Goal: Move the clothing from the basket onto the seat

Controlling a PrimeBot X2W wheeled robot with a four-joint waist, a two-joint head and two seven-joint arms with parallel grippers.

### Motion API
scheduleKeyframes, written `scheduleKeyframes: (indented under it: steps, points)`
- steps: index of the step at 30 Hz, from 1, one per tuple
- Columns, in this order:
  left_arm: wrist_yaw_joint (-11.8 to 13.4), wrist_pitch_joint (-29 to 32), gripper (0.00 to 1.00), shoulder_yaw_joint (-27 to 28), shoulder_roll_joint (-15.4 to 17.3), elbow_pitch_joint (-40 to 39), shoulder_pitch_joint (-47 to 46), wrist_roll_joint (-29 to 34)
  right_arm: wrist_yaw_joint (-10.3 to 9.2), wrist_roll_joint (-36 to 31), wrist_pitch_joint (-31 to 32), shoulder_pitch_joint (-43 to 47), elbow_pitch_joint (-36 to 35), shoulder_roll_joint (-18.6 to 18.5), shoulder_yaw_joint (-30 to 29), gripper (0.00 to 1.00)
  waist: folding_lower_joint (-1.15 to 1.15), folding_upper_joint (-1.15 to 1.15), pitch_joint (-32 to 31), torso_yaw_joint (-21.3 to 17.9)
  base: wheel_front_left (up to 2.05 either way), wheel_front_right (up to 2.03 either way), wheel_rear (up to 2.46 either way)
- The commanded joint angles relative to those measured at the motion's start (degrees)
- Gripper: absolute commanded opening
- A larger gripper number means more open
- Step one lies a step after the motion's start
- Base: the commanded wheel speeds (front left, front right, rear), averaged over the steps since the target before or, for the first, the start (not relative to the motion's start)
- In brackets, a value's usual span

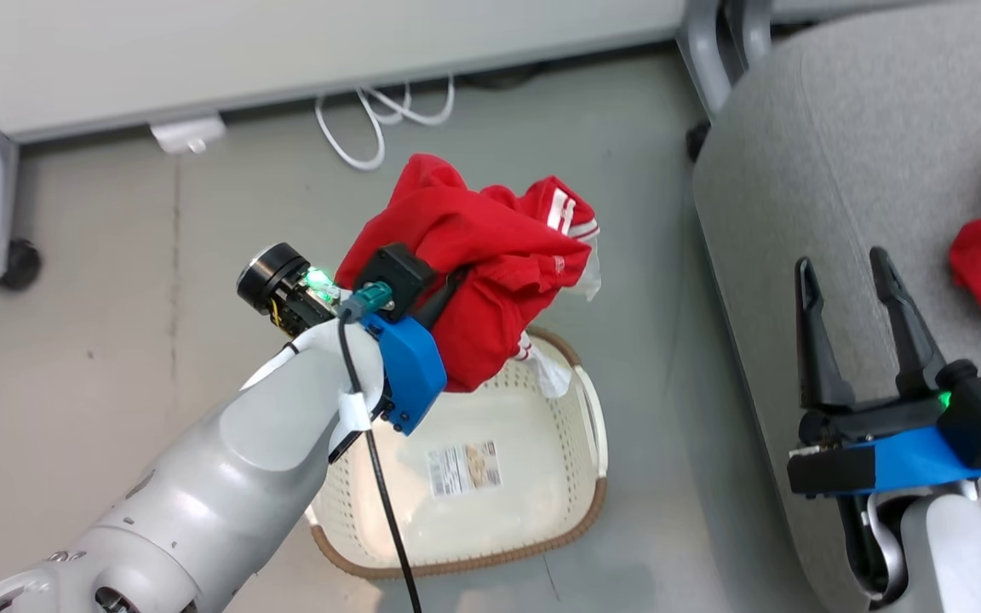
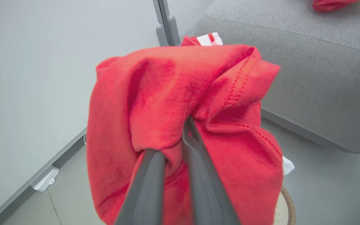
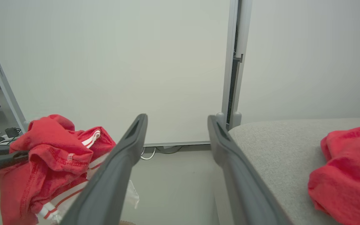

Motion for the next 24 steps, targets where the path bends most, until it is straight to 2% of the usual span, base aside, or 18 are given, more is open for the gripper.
scheduleKeyframes:
  steps: [1, 7, 14, 24]
  points:
    - [-0.05, -0.94, 0.0, 1.25, -0.23, -0.02, 0.9, -1.31, 0.0, 0.38, -0.22, 1.64, 0.52, 0.03, 0.12, 1.0, 0.02, -0.01, -3.97, 1.64, 0.0, 0.0, 0.0]
    - [-0.04, -1.38, 0.0, 5.31, -0.37, -1.31, 2.59, -3.78, 0.0, 0.82, -0.22, 4.16, 1.17, 0.03, 0.39, 1.0, 0.02, -0.01, -8.13, 2.38, 0.0, 0.0, 0.0]
    - [1.56, -1.39, 0.0, 11.6, 1.53, -7.81, 7.07, -2.04, 0.0, 2.12, -0.22, 7.61, 1.86, 0.04, 0.63, 1.0, 0.02, -0.01, -12.82, 2.91, 0.0, 0.0, 0.0]
    - [4.1, -1.41, 0.0, 17.11, 2.46, -16.33, 14.2, -0.22, 0.0, 3.48, -0.22, 10.7, 2.2, 0.04, 0.94, 1.0, 0.02, -0.01, -16.21, 3.68, 0.0, 0.0, 0.0]
